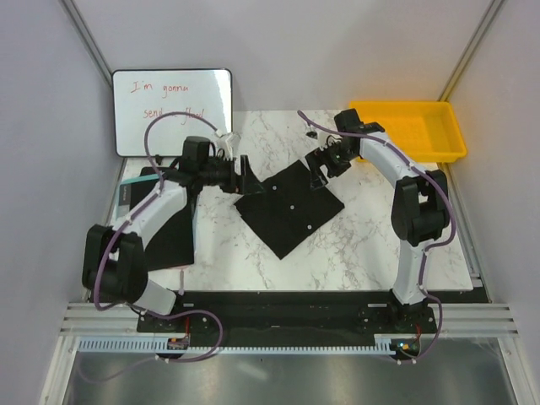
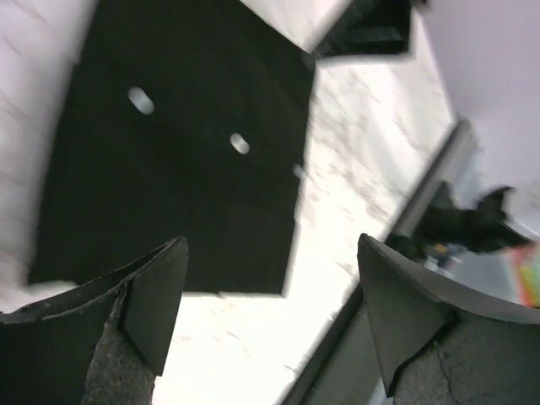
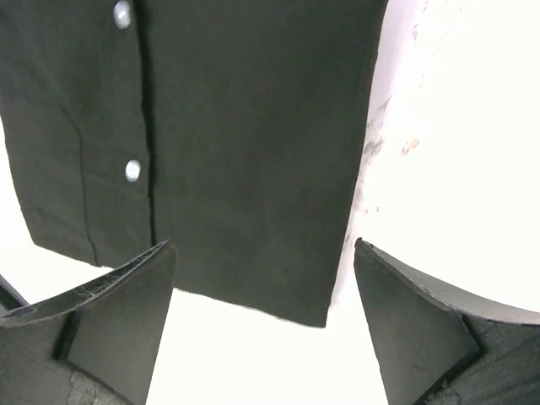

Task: Fold and stack the long sleeve shirts
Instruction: Fold the shirt

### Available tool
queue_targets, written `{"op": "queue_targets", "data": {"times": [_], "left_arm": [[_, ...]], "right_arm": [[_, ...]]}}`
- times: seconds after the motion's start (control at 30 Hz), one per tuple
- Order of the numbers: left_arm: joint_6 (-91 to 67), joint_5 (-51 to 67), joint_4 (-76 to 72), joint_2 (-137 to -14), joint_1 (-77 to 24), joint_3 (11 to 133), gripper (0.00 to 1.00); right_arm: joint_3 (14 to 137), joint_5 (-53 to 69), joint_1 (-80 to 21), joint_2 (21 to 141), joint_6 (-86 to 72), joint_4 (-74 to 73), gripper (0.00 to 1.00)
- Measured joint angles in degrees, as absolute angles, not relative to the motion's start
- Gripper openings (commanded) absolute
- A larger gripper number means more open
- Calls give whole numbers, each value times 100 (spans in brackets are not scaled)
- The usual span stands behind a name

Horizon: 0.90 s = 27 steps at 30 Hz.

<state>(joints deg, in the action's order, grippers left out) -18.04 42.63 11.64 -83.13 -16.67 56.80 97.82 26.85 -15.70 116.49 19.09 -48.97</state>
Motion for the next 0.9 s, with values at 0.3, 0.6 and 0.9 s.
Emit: {"op": "queue_targets", "data": {"times": [0.3,0.6,0.9], "left_arm": [[-436,3135,1979,-10737,-1662,7666,59],[49,2906,2532,-11104,-1855,7312,28],[-491,3776,2718,-10001,-3269,5894,61]], "right_arm": [[9349,2801,-1590,11028,1726,-5065,78],[9076,2856,-1590,11067,1553,-5098,46],[9198,2565,-1590,12099,1559,-4984,38]]}}
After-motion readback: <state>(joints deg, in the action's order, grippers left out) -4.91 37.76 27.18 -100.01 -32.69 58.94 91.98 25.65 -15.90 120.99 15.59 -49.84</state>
